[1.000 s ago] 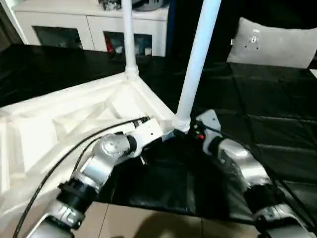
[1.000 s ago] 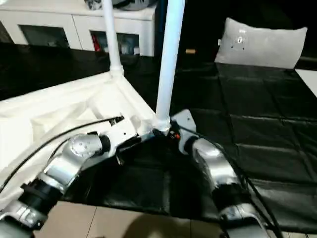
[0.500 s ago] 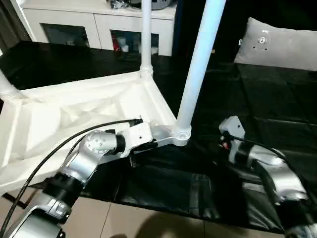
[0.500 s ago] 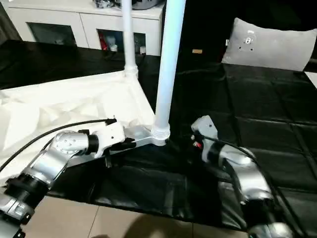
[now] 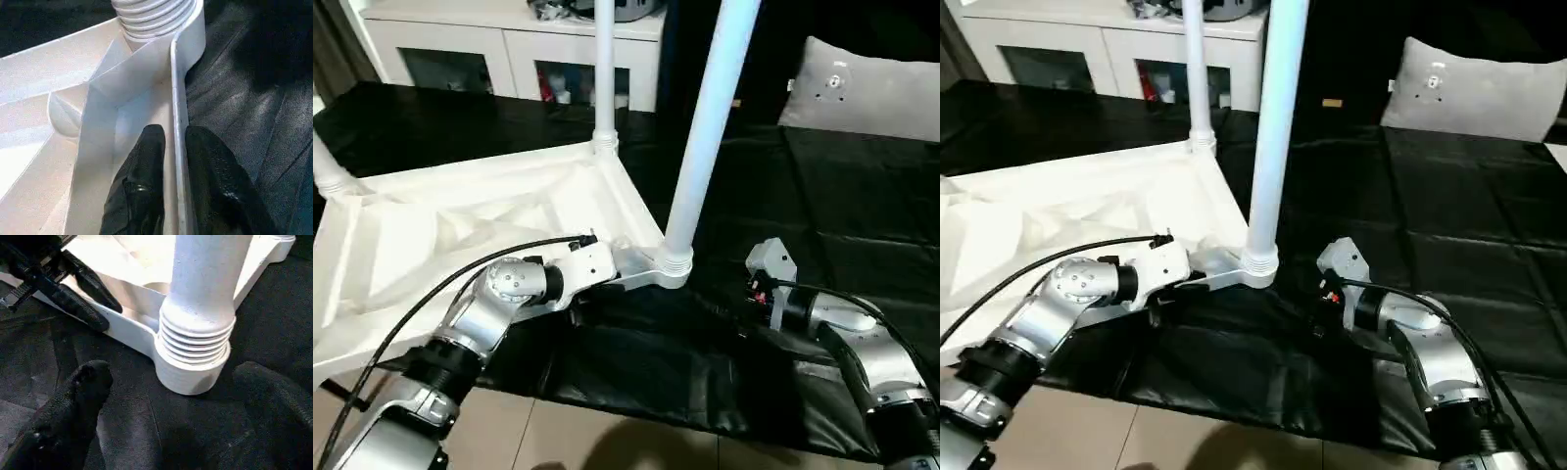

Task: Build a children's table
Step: Rotate leg to tighten

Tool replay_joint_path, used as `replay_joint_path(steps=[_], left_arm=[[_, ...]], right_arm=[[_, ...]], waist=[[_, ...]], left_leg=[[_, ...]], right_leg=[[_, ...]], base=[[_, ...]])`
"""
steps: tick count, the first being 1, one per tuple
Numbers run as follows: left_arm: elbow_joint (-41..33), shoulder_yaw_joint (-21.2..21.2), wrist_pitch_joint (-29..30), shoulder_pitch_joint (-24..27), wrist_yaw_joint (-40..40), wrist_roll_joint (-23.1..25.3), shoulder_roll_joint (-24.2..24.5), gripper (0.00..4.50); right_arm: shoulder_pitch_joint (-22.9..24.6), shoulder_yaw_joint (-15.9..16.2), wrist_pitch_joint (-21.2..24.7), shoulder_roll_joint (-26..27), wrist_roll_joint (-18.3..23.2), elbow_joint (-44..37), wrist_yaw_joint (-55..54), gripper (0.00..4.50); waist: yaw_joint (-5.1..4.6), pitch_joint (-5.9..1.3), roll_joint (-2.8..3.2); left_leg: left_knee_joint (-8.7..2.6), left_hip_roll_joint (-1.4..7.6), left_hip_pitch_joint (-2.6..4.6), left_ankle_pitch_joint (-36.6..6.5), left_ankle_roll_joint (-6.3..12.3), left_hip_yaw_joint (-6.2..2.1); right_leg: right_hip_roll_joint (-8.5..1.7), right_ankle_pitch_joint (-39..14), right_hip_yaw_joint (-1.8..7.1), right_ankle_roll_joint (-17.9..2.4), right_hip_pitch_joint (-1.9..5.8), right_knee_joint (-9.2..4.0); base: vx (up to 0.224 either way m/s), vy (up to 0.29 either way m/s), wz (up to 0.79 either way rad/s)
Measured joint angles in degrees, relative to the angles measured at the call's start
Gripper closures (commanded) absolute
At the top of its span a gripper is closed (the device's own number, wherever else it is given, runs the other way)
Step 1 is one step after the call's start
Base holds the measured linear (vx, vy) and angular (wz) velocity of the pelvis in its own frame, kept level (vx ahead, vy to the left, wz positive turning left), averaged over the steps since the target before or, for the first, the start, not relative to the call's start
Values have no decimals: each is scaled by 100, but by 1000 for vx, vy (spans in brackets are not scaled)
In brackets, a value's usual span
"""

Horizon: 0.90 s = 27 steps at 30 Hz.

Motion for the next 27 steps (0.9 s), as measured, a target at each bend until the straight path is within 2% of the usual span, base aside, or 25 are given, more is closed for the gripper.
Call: replay_joint_path(steps=[7,10,18,27], left_arm=[[109,49,6,-59,-190,-52,-48,434],[183,43,-29,-90,-212,-45,-58,446],[417,43,-353,-163,-273,-33,-64,450],[399,-23,-814,-96,-971,-165,108,450]], right_arm=[[18,18,49,-1,-2,-16,6,0],[18,18,50,-2,-3,-16,6,0],[3,18,-11,-50,-47,-15,86,0],[-259,176,-243,-279,-65,24,663,0]], waist=[[4,-8,13],[6,-10,15],[4,-12,20],[51,-12,19]], left_leg=[[0,-1,1,0,0,3],[1,-1,1,0,0,4],[4,-1,3,4,5,5],[0,-2,-7,24,40,5]], right_leg=[[-1,0,4,1,1,0],[-2,1,4,1,1,-1],[-2,8,7,5,2,1],[-3,4,5,7,-6,-1]], base=[[0,0,0],[0,0,0],[0,0,0],[0,0,0]])
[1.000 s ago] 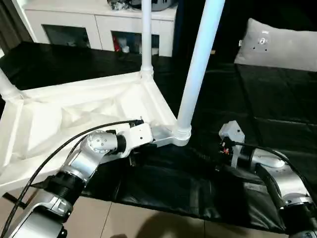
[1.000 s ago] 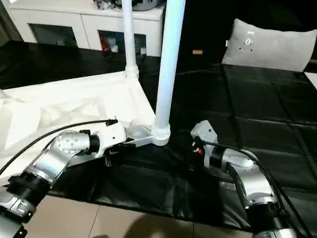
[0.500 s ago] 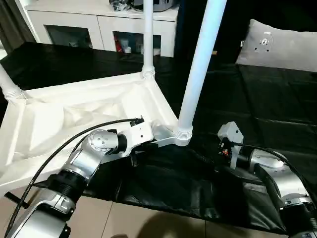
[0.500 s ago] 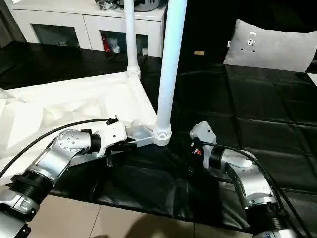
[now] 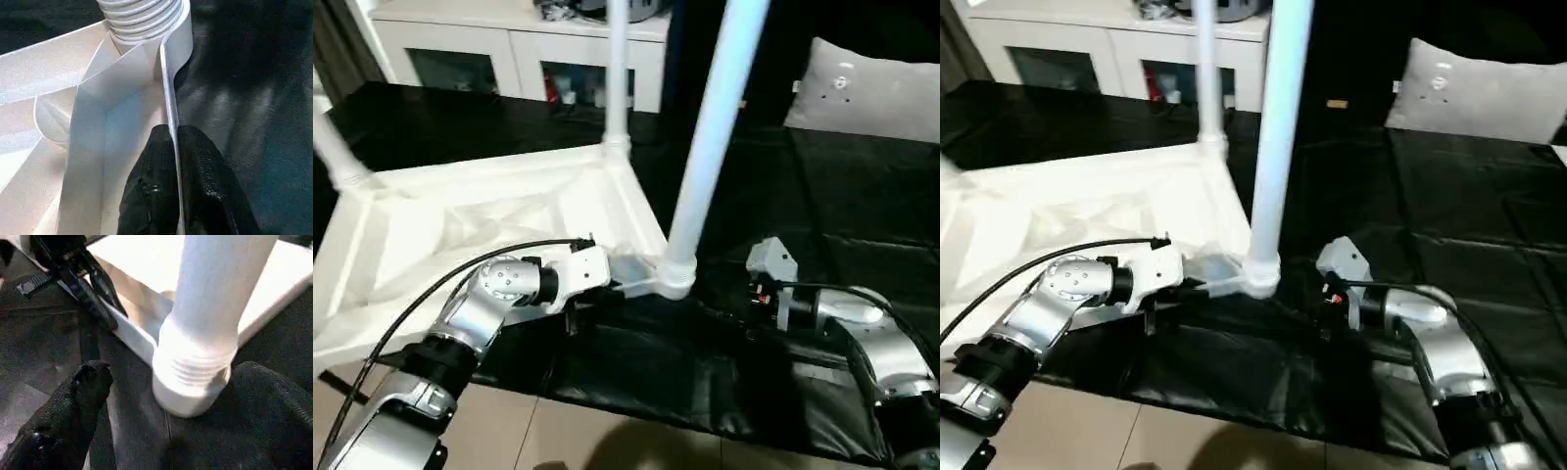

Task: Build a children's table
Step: Rotate leg to tighten

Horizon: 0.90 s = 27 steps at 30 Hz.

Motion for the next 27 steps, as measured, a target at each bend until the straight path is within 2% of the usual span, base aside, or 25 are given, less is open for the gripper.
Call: replay_joint_path(steps=[9,12,13,15,17,20,27], left_arm=[[-120,-67,-203,71,-462,-63,55,450],[-249,-73,-202,140,-535,-69,81,450],[-262,-85,-202,144,-545,-75,82,450],[-269,-98,-202,146,-550,-85,84,450],[-269,-98,-202,150,-559,-90,85,450],[-275,-98,-207,156,-568,-93,85,450],[-335,-97,-203,188,-602,-94,90,450]], right_arm=[[-228,138,-156,12,-64,231,187,0],[-255,155,-182,44,-60,275,235,0],[-255,164,-177,57,-57,291,251,18],[-261,167,-161,86,-38,345,309,18],[-275,167,-115,116,-2,425,357,47],[-291,167,-61,117,8,489,425,58],[-419,167,61,157,18,506,470,132]], waist=[[109,1,-2],[118,1,-2],[122,1,-2],[124,1,-3],[122,1,-3],[124,1,-3],[129,1,-3]], left_leg=[[4,0,2,1,1,1],[5,-1,1,1,1,1],[5,-1,1,1,1,1],[7,-1,0,1,2,2],[7,-1,1,1,2,3],[7,-1,0,1,2,3],[7,-1,0,1,2,3]], right_leg=[[-3,0,0,0,2,5],[-3,0,0,0,2,4],[-3,0,0,0,2,4],[-4,0,0,0,2,5],[-4,0,0,0,3,6],[-4,0,0,0,2,6],[-4,0,0,0,2,7]], base=[[0,0,0],[0,0,0],[0,0,0],[0,0,0],[0,0,0],[0,0,0],[0,0,0]])
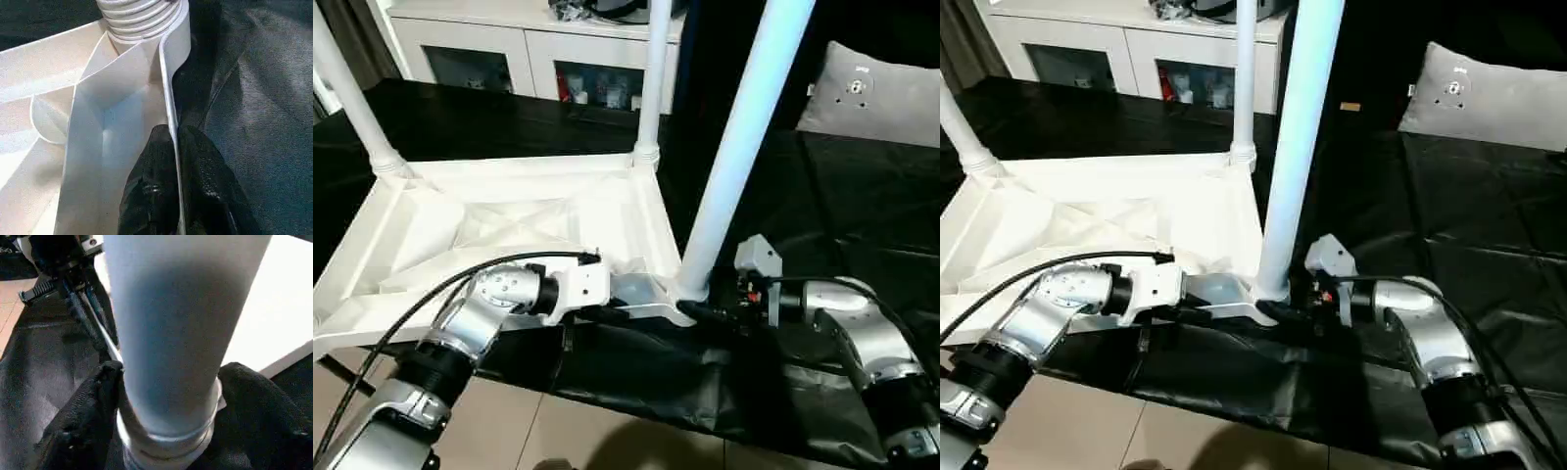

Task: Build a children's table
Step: Rotate leg to tighten

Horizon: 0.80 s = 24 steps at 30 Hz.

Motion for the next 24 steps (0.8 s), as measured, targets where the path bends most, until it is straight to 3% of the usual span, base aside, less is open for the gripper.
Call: replay_joint_path(steps=[5,16,21,24], left_arm=[[0,0,0,2,0,0,1,450],[-187,71,199,143,-53,-118,-37,450],[-417,249,750,317,185,-101,-87,450],[-491,435,1273,412,862,56,-425,450]], right_arm=[[1,0,23,22,7,0,15,170],[203,-93,286,127,165,-205,-67,183],[373,-138,743,548,87,-527,-853,183],[323,-393,1035,1123,-65,-459,-1897,183]], waist=[[-1,0,0],[-12,-3,3],[-101,-27,42],[-198,-29,54]], left_leg=[[1,0,0,0,0,0],[1,1,7,0,0,3],[4,1,31,0,-4,9],[1,1,70,-4,-42,12]], right_leg=[[0,0,0,0,0,1],[0,0,1,0,3,8],[0,3,9,-1,18,10],[0,7,13,27,48,1]], base=[[0,0,0],[0,0,0],[0,0,0],[0,0,0]])
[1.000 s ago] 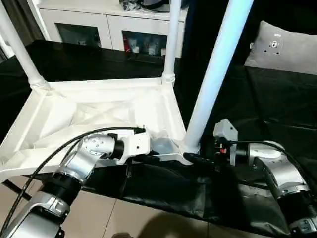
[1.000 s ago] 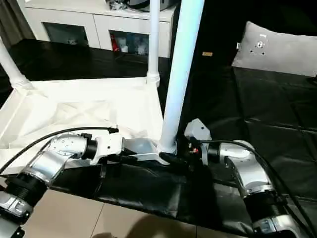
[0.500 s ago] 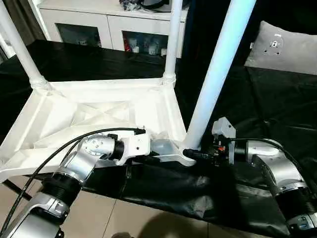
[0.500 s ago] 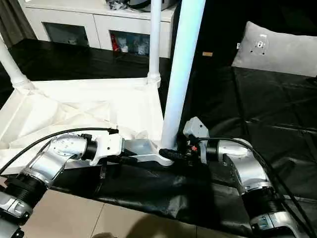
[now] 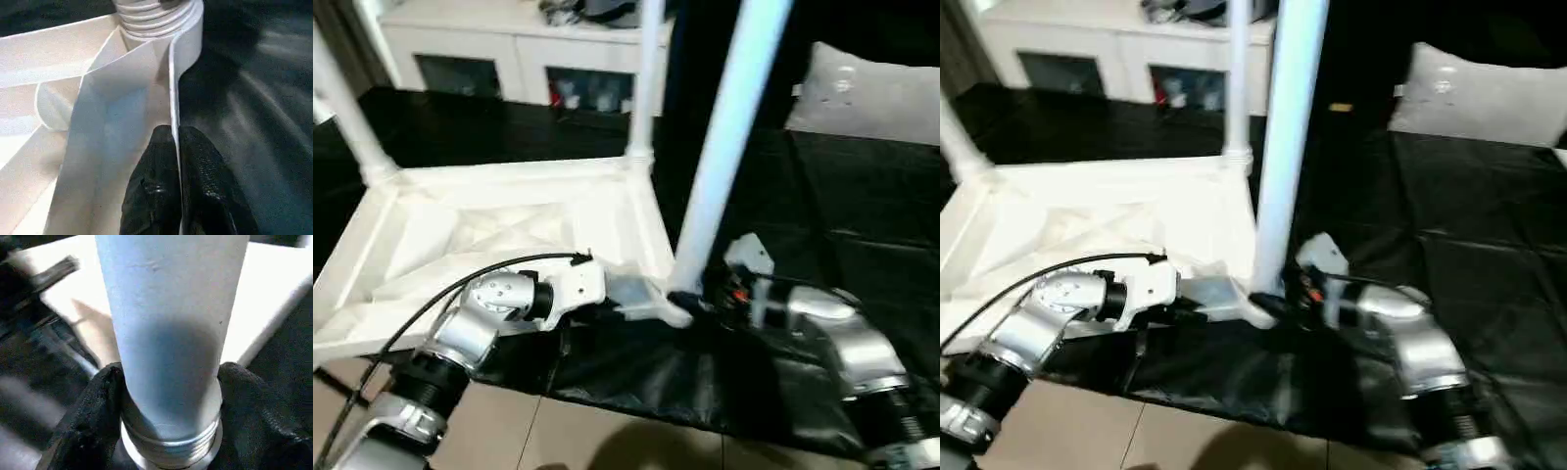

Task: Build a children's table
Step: Rotate leg to tighten

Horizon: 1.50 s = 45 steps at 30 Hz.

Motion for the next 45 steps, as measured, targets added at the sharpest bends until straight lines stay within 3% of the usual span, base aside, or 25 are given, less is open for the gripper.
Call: replay_joint_path(steps=[4,8,9,10,13,14,19,25,30,35,45], left_arm=[[-190,63,791,19,919,261,-596,450],[-243,56,1151,-25,1617,536,-1054,450],[-244,48,1189,-41,1683,573,-1110,450],[-245,36,1226,-59,1739,605,-1159,450],[-297,-6,1302,-83,1846,675,-1223,450],[-318,-12,1305,-83,1845,680,-1214,450],[-352,-92,1207,-130,1813,694,-1060,450],[-200,-156,842,-261,1590,708,-775,450],[62,-164,332,-355,1252,577,-447,450],[267,-176,-428,-362,502,360,60,450],[456,-272,-1029,-407,-567,-50,284,450]], right_arm=[[-362,-344,241,658,-122,396,-1412,185],[-607,-493,240,914,-300,635,-2198,185],[-618,-511,230,933,-326,640,-2287,154],[-619,-540,215,966,-344,639,-2373,123],[-628,-681,196,1104,-345,623,-2497,120],[-629,-684,173,1107,-337,623,-2496,93],[-577,-677,19,1045,-256,620,-2241,59],[-103,-544,-186,661,-210,220,-1635,5],[125,-408,-286,18,-144,31,-790,5],[96,-394,-574,-829,-11,-35,301,5],[-243,-49,-977,-1317,32,120,1506,5]], waist=[[-143,14,28],[-139,13,29],[-137,13,29],[-135,13,29],[-124,13,30],[-122,12,31],[-117,15,27],[-87,15,26],[-106,28,7],[-89,32,0],[70,34,-7]], left_leg=[[-10,-7,44,2,-3,5],[-17,-8,35,7,5,13],[-19,-10,31,7,6,15],[-20,-11,29,5,8,17],[-39,-11,16,2,12,20],[-49,-12,11,2,12,20],[-55,-10,-12,4,12,20],[-54,-8,-60,25,46,20],[-52,-2,-63,27,42,21],[-49,-2,-72,32,56,22],[-28,2,-79,28,64,25]], right_leg=[[-6,-3,3,8,38,-39],[-6,4,10,15,37,-56],[-6,7,14,19,36,-58],[-6,12,17,24,35,-60],[-5,27,19,7,24,-65],[-5,31,19,0,18,-68],[-3,32,16,-2,-7,-68],[-2,35,15,-4,-53,-60],[2,41,10,-12,-59,-59],[1,43,9,-12,-60,-68],[-1,44,8,-13,-65,-57]], base=[[0,0,0],[0,0,0],[0,0,0],[0,0,0],[0,0,0],[0,0,0],[0,0,0],[0,0,0],[0,0,0],[0,0,0],[0,0,0]])
